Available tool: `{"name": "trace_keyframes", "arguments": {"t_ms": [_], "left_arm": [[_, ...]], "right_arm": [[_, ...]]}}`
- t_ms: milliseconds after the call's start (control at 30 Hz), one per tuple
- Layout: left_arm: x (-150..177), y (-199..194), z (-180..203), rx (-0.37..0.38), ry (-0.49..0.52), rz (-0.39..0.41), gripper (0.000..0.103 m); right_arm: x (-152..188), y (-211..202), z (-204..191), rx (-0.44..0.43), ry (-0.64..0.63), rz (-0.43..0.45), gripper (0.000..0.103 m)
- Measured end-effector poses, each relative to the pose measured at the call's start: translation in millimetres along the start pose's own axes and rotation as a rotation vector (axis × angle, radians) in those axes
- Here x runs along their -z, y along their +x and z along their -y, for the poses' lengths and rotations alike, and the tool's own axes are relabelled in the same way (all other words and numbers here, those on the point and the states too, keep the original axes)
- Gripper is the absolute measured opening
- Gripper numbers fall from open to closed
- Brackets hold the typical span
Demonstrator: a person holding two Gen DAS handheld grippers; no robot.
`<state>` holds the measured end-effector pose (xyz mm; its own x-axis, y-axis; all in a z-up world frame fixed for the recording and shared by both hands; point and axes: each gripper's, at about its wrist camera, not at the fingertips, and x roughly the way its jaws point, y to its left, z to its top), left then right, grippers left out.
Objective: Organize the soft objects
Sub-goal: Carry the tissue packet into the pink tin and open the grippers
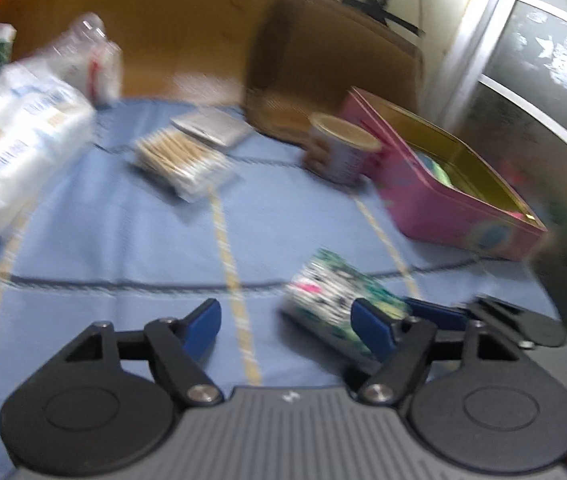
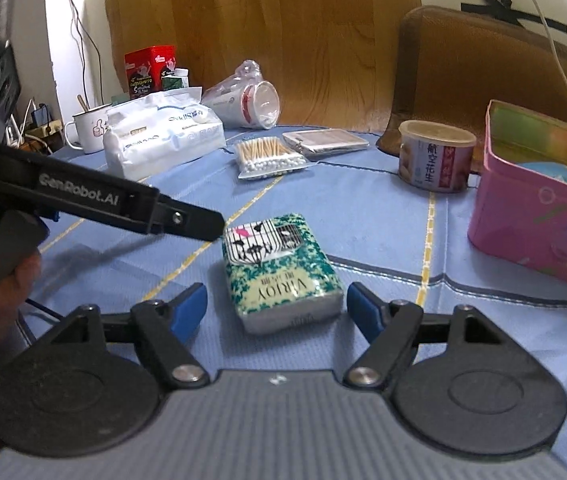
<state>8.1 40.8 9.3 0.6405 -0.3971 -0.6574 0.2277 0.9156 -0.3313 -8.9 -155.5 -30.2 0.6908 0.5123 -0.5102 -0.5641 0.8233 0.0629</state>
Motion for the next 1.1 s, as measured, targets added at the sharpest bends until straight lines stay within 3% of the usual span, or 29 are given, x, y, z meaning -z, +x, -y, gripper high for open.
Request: {"name": "trace_keyframes", "arguments": {"t_ms": [33, 67, 100, 167, 233, 433, 633, 900, 1000, 1100], "left_arm": [[-0.1, 5.8, 2.1, 0.021, -0.009, -0.022, 0.067], [0.4, 9.4, 4.8, 0.025, -0.010, -0.025, 0.066], [-0.2, 11.6, 9.5, 0.011, 0.001, -0.021, 0.057], [-4.3, 15.1, 17.2, 0.021, 0.012, -0.038, 0.050], [-11.5, 13.4, 25.6, 0.049, 0.017, -0.032, 0.048], [-47.0, 9.7, 76.3, 0.082, 0.144, 0.049, 0.048], [-85.1, 40.7, 138.3, 0.125, 0.266, 0.070, 0.048], [-110.0, 115.6, 217.6, 0.188, 0.374, 0.034, 0.048], [-112.5, 142.3, 243.5, 0.135, 0.400, 0.057, 0.056], [-114.9, 163.7, 252.8, 0.084, 0.382, 0.058, 0.057]], "right_arm": [[0.6, 1.1, 0.7, -0.006, -0.004, -0.004, 0.075], [1.4, 2.6, 1.2, -0.011, -0.005, -0.009, 0.060], [2.4, 2.8, 1.4, -0.011, -0.011, -0.002, 0.057], [3.2, 1.0, 0.8, -0.018, -0.014, 0.015, 0.054], [3.2, -3.8, 1.0, 0.003, -0.018, 0.047, 0.052], [-8.5, -32.1, 21.3, 0.097, 0.003, 0.214, 0.052], [-21.7, -57.3, 67.0, 0.220, 0.059, 0.324, 0.052], [-21.3, -76.2, 146.7, 0.414, 0.156, 0.366, 0.052], [-19.6, -73.4, 175.7, 0.495, 0.197, 0.364, 0.053], [-21.7, -57.6, 201.3, 0.598, 0.187, 0.351, 0.058]]}}
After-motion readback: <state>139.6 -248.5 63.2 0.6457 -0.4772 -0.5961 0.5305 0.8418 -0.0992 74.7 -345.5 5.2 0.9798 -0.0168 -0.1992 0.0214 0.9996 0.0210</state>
